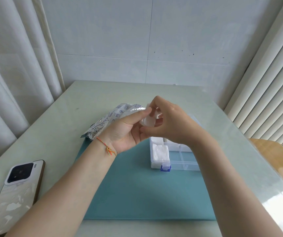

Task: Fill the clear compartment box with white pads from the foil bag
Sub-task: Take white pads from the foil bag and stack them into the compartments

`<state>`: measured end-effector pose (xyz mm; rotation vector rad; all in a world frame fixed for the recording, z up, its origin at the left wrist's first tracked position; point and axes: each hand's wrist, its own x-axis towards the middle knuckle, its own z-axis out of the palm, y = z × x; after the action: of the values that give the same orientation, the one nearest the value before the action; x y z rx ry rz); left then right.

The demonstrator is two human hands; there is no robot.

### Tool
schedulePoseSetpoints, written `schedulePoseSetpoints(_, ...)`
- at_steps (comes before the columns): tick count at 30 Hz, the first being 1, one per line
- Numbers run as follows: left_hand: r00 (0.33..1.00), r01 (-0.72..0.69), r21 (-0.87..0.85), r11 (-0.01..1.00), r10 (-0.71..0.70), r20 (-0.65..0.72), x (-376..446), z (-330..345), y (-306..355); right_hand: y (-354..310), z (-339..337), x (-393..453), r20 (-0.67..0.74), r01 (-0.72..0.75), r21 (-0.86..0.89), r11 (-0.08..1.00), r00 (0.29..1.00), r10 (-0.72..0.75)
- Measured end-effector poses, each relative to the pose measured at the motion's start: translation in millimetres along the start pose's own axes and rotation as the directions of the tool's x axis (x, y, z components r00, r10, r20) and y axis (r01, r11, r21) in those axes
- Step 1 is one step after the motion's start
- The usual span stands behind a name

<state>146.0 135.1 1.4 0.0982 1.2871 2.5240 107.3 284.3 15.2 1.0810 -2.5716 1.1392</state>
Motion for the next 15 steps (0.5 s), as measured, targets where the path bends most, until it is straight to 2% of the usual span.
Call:
schedulePoseSetpoints(2, 1.000, 0.008, -0.020, 1.000, -0.007, 0.020, 1, -2, 0, 1, -4, -1, 0.043, -0.048, 0.066, 0.997, 0.998, 0.046)
schedulePoseSetpoints(5, 1.000, 0.017, -0.019, 1.000, -0.016, 0.022, 1, -4, 1, 6, -14, 0, 0.100, -0.142, 0.288, 0.947, 0.988, 0.118)
schedulePoseSetpoints(9, 0.999, 0.022, 0.004, 1.000, -0.022, 0.025, -1, -1, 0, 14, -26, -5, 0.195, -0.315, 0.593, 0.741, 0.949, 0.247)
schedulePoseSetpoints(12, 0.998, 0.039, -0.010, 0.999, -0.039, 0.051, 0, 5, -4, 24, -28, -15, 0.302, -0.407, 0.601, 0.687, 0.912, 0.276)
schedulePoseSetpoints(15, 0.995, 0.069, 0.017, 0.997, -0.070, 0.065, 4, 12, -11, 32, -33, -23, 0.303, -0.426, 0.672, 0.606, 0.904, 0.301)
